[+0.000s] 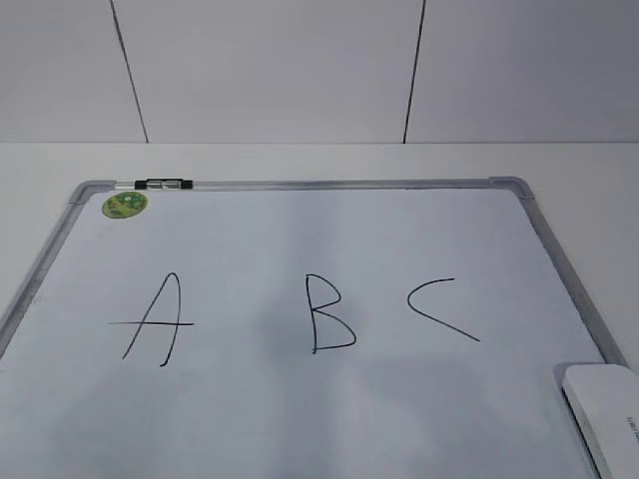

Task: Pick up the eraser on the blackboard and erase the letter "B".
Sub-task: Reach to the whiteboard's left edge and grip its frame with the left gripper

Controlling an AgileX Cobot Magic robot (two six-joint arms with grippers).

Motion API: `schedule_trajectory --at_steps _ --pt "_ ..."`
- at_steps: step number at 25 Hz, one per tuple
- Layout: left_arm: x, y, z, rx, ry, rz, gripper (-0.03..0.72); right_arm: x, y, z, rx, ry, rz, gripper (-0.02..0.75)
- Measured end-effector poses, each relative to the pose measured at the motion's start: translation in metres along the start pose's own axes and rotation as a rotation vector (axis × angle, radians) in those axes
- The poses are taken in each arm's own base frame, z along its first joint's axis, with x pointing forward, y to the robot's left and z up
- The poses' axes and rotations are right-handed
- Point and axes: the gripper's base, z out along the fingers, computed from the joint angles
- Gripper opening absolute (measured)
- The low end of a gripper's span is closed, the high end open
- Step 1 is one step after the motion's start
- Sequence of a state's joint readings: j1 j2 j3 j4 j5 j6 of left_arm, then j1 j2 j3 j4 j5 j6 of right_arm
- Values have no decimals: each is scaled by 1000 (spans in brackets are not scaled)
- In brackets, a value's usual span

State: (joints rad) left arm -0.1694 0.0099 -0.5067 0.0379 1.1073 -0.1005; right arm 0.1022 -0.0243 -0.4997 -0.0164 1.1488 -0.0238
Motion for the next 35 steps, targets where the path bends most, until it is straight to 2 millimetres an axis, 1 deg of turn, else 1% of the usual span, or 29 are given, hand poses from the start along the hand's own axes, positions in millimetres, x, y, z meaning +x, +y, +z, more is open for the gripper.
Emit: schedule_trajectory --at_steps 11,16,19,23,27,31,35 --pt "0 1 0 -15 -1 7 444 -1 0 0 -2 20 24 573" --pt "-1 4 1 -49 1 25 444 -8 1 11 -14 111 71 573" --pt "-3 5 5 -61 34 32 444 -13 6 20 -58 186 109 573" --pt "-13 4 18 -73 163 39 444 -18 10 32 -100 293 141 573" --pt "-30 2 34 -84 300 46 444 -20 13 42 -126 395 163 573" --pt "-50 0 55 -92 413 55 444 -22 16 49 -150 462 185 573" --pt "-69 -3 84 -92 475 65 443 -23 18 55 -168 513 201 573"
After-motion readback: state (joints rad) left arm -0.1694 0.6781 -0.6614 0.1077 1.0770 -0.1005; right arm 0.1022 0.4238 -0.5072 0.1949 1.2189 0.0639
